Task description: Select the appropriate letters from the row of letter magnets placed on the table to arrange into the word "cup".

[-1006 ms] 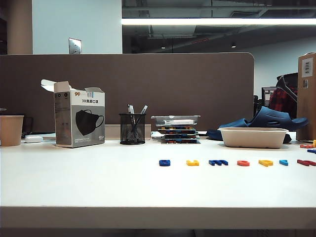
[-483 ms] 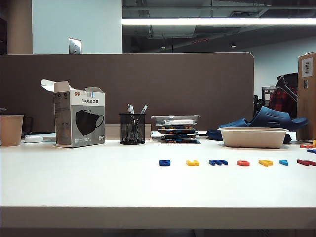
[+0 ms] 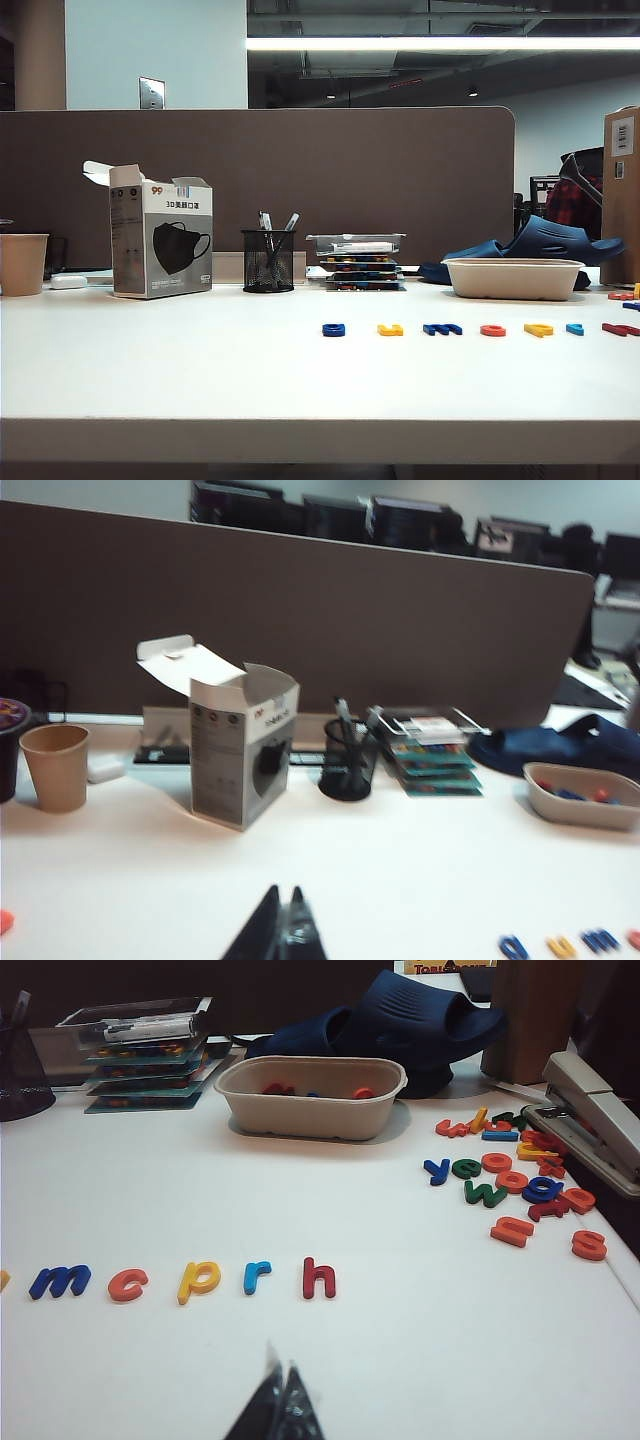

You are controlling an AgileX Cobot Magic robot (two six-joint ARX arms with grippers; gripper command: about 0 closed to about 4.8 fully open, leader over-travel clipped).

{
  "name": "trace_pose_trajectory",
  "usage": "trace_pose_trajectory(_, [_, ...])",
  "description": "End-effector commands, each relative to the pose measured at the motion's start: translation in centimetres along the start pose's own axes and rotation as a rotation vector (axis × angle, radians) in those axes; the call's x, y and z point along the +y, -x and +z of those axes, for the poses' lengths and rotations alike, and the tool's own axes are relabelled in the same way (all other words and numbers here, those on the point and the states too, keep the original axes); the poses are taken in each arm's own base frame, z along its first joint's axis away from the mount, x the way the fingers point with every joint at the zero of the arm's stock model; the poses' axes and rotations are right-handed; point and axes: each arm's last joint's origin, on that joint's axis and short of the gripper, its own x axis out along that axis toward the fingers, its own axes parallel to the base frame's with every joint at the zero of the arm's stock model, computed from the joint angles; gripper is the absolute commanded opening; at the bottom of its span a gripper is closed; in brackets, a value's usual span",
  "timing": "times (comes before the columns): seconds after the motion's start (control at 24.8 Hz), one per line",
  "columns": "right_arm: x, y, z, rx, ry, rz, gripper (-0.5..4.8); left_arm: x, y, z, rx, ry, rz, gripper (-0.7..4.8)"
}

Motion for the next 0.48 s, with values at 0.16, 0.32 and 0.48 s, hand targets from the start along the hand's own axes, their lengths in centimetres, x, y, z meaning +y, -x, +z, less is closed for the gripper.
trace_pose_trajectory(0.16, [0.0,0.0,0.1,-0.028,-0.002,0.0,-0.01,-1.0,1.9,6.7,0.136,0.018,-0.049,-0.05])
trace_pose_trajectory(0.32, [0.0,0.0,0.2,-0.039,-0.001,0.001,-0.01,-1.4,2.0,11.5,0.24,0.04,-0.061,-0.05])
trace_pose_trajectory(0.48, [0.0,0.0,0.2,-0.047,-0.001,0.0,-0.01,-1.8,1.5,15.4,0.361,0.094,-0.067,-0.05])
